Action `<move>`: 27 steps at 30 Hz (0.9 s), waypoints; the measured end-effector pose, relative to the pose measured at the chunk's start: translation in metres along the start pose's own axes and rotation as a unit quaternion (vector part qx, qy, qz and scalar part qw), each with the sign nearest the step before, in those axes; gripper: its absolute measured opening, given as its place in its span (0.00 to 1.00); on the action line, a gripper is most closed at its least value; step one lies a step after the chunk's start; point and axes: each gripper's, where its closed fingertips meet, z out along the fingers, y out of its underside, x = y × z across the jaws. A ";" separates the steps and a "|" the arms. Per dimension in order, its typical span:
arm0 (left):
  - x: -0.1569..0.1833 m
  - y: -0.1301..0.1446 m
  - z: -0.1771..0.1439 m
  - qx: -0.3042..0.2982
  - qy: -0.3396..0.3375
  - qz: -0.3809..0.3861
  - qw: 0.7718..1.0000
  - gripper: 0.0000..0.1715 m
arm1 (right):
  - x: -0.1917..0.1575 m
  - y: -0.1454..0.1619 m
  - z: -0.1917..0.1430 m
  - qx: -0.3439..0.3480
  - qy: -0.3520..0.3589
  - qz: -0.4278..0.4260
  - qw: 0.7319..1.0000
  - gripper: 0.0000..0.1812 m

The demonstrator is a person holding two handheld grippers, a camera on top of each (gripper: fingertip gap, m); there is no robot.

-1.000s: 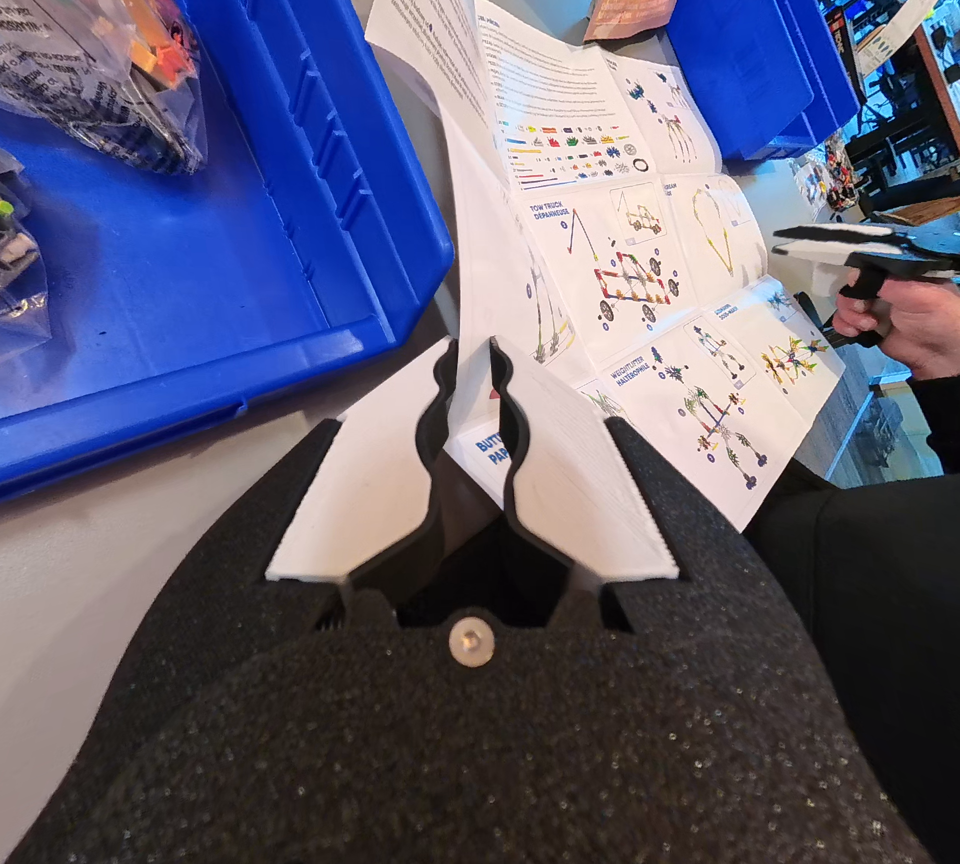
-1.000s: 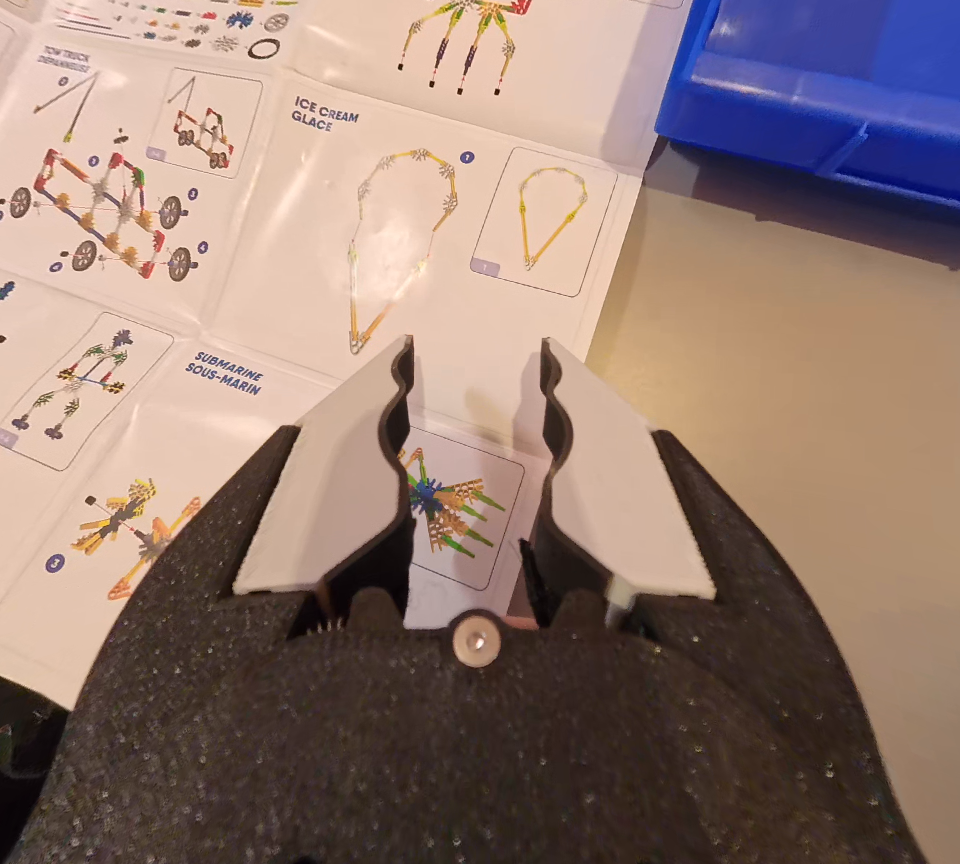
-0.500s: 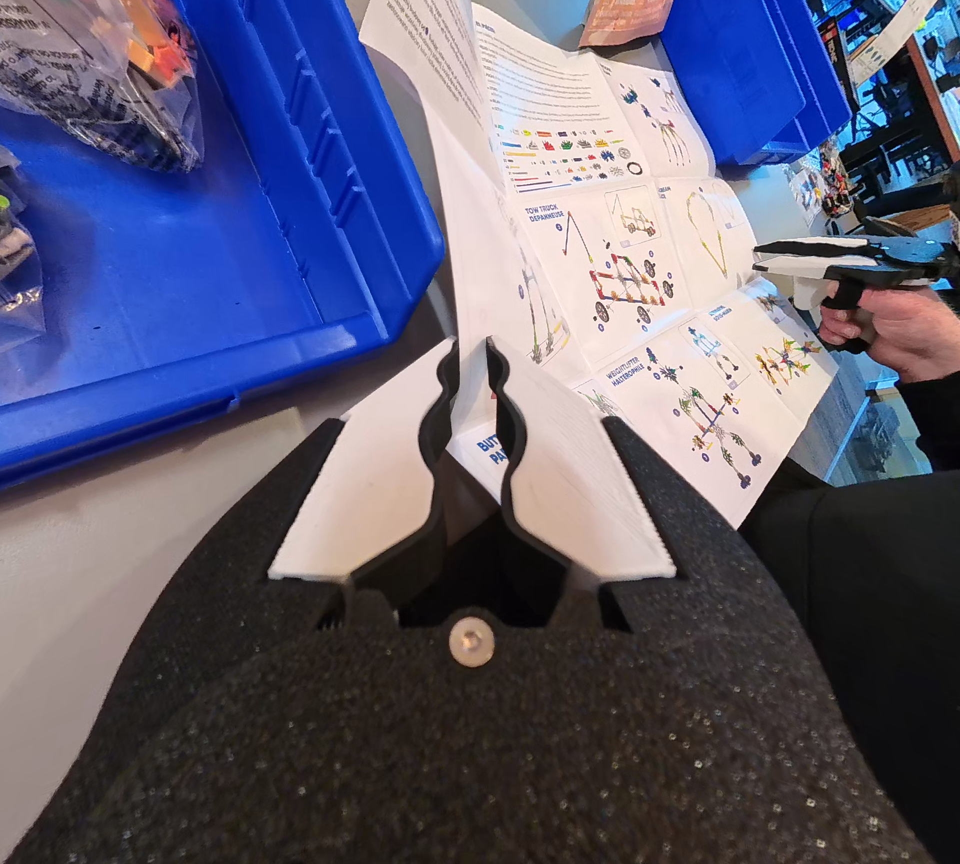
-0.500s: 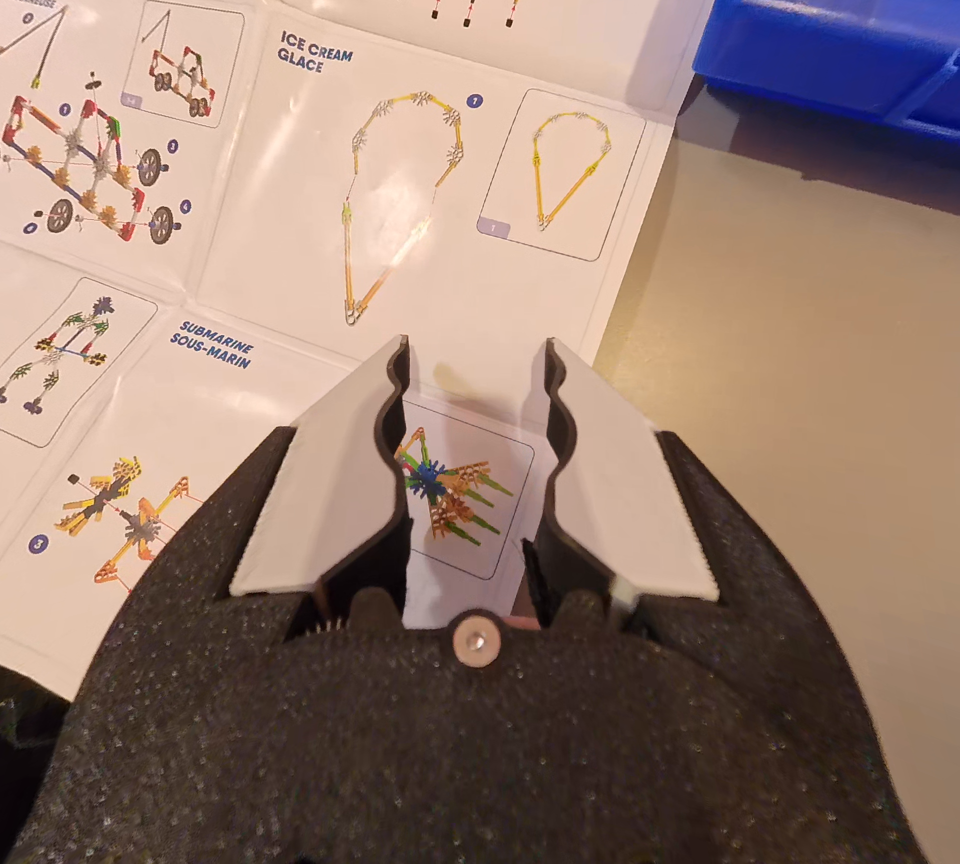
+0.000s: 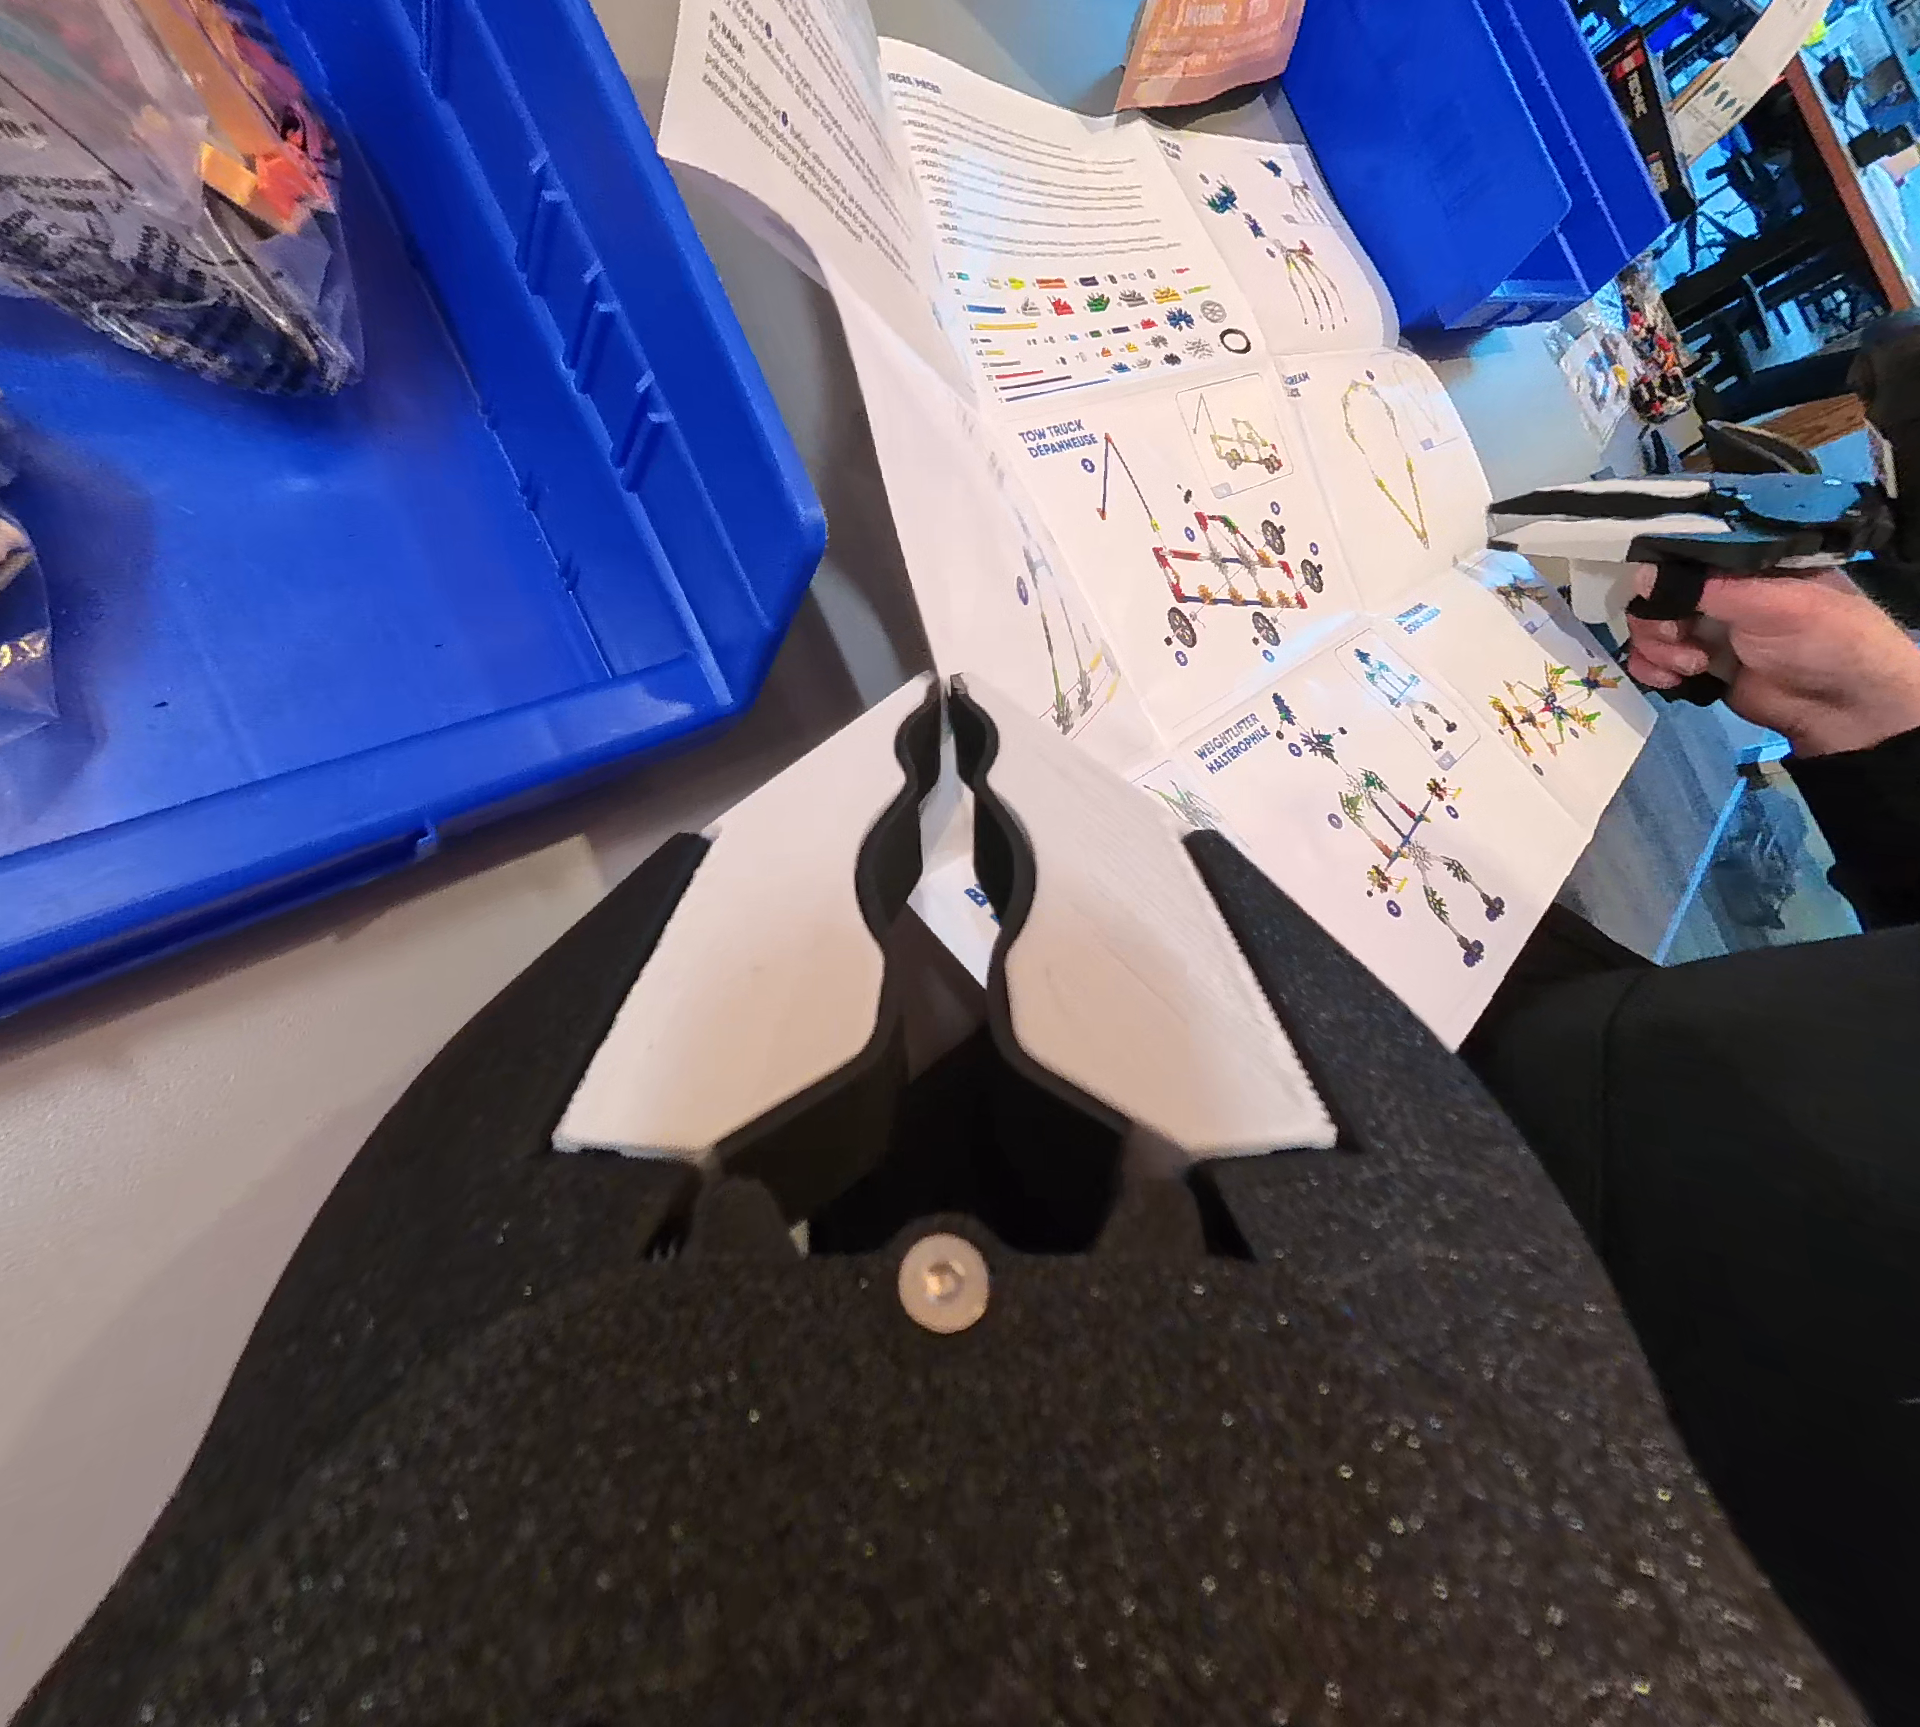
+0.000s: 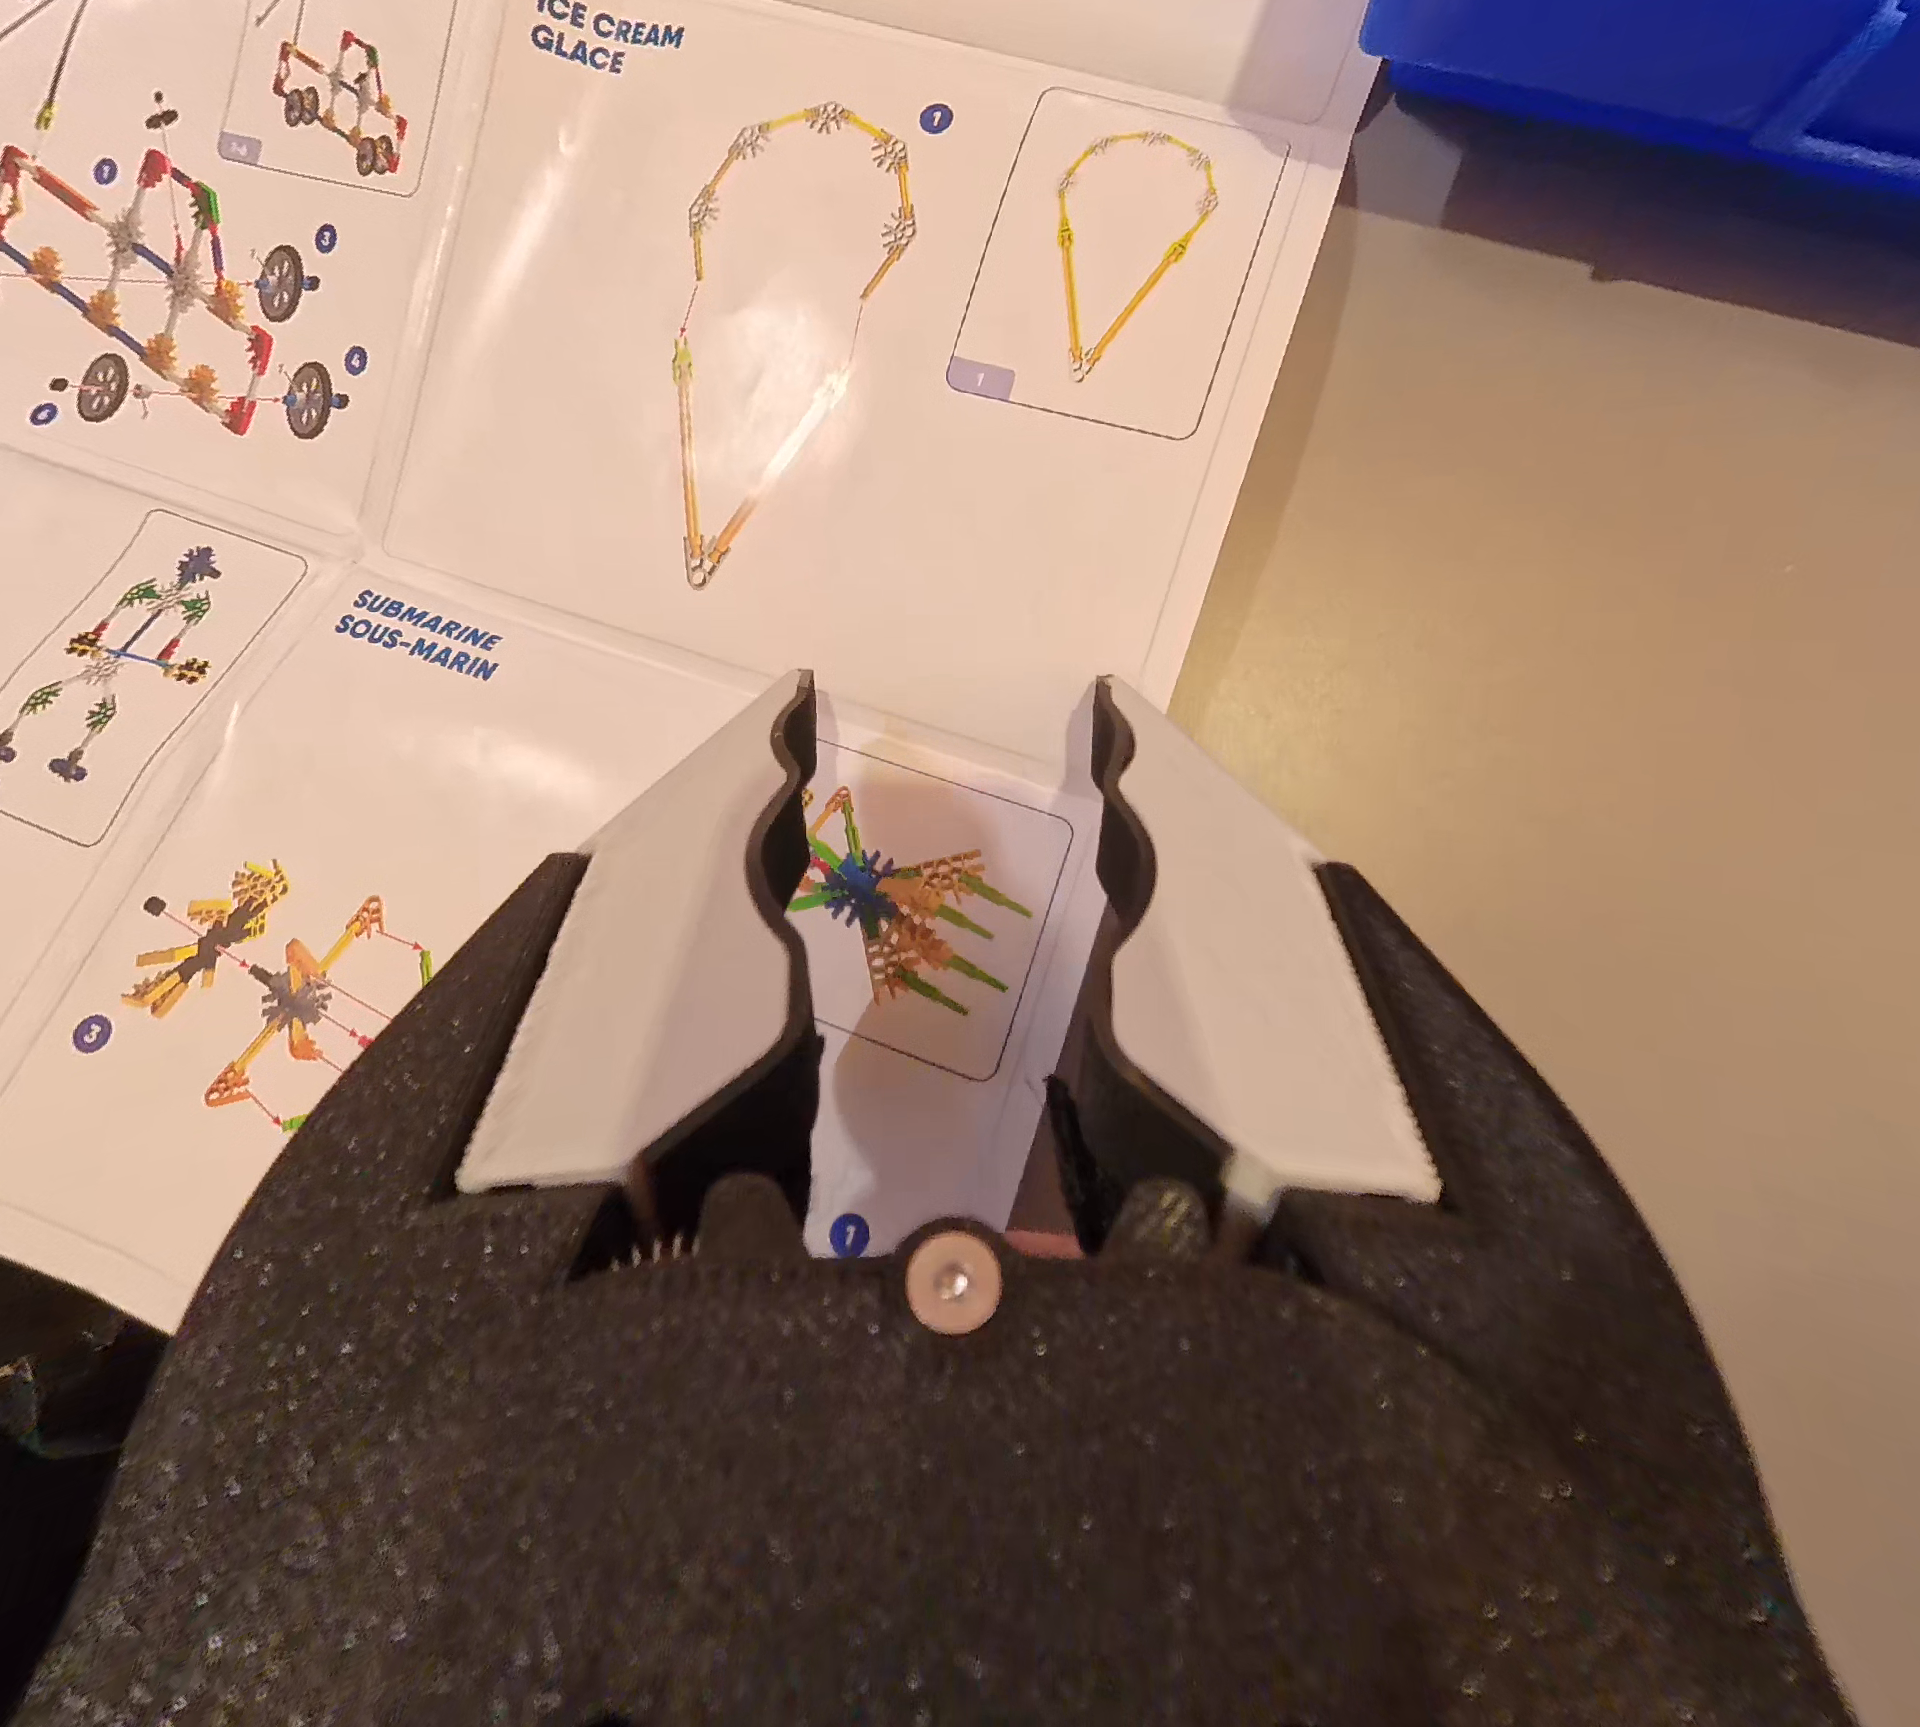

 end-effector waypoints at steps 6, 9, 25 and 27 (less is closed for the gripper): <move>0.002 -0.002 -0.001 0.000 0.001 0.005 1.000 0.00 | 0.003 0.001 -0.002 0.003 0.002 0.005 1.000 0.28; 0.002 -0.003 -0.002 0.001 -0.001 0.008 1.000 0.00 | 0.003 0.001 -0.003 0.004 0.002 0.006 1.000 0.28; 0.001 -0.010 -0.007 0.005 -0.003 0.014 1.000 0.00 | 0.000 0.003 0.002 -0.001 -0.004 0.008 1.000 0.28; 0.001 -0.011 -0.008 0.005 -0.004 0.015 1.000 0.00 | -0.001 0.003 0.004 -0.003 -0.006 0.009 1.000 0.28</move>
